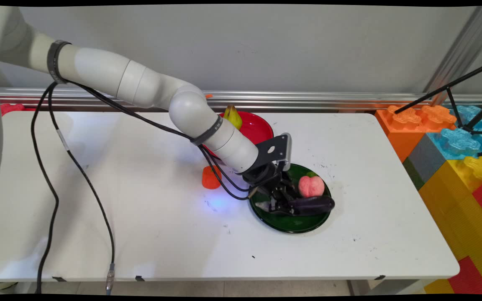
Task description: Pick up the eggplant from the green plate, then place the picked object on the table
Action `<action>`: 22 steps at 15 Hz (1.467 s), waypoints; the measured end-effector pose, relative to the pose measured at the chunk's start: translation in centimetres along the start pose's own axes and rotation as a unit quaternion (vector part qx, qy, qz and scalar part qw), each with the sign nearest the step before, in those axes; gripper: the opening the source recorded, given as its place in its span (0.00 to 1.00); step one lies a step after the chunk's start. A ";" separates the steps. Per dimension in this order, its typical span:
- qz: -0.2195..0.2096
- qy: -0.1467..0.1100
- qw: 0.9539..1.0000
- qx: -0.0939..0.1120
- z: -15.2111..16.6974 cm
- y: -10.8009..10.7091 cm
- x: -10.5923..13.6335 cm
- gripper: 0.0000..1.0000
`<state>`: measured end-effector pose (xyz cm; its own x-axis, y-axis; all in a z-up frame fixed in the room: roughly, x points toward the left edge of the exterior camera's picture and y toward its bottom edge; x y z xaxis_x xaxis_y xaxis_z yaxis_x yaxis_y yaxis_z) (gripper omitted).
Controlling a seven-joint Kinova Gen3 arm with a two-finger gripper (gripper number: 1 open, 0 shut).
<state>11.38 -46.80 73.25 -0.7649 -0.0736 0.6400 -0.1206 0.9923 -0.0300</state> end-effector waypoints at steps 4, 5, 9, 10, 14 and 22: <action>0.002 0.001 1.000 -0.005 -0.6 0.1 0.3 0.00; 0.002 0.002 1.000 -0.005 -0.9 0.1 0.4 0.00; -0.001 0.009 1.000 -0.004 -2.4 0.1 1.3 0.00; -0.003 0.011 1.000 -0.004 -2.8 0.1 1.6 0.00; -0.012 0.019 1.000 -0.008 -5.9 0.6 3.1 0.00; -0.030 0.026 0.999 -0.004 -13.2 1.7 4.5 0.00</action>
<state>16.09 -44.16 86.23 -0.7223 -0.1269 0.6798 -0.1597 0.9871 0.0145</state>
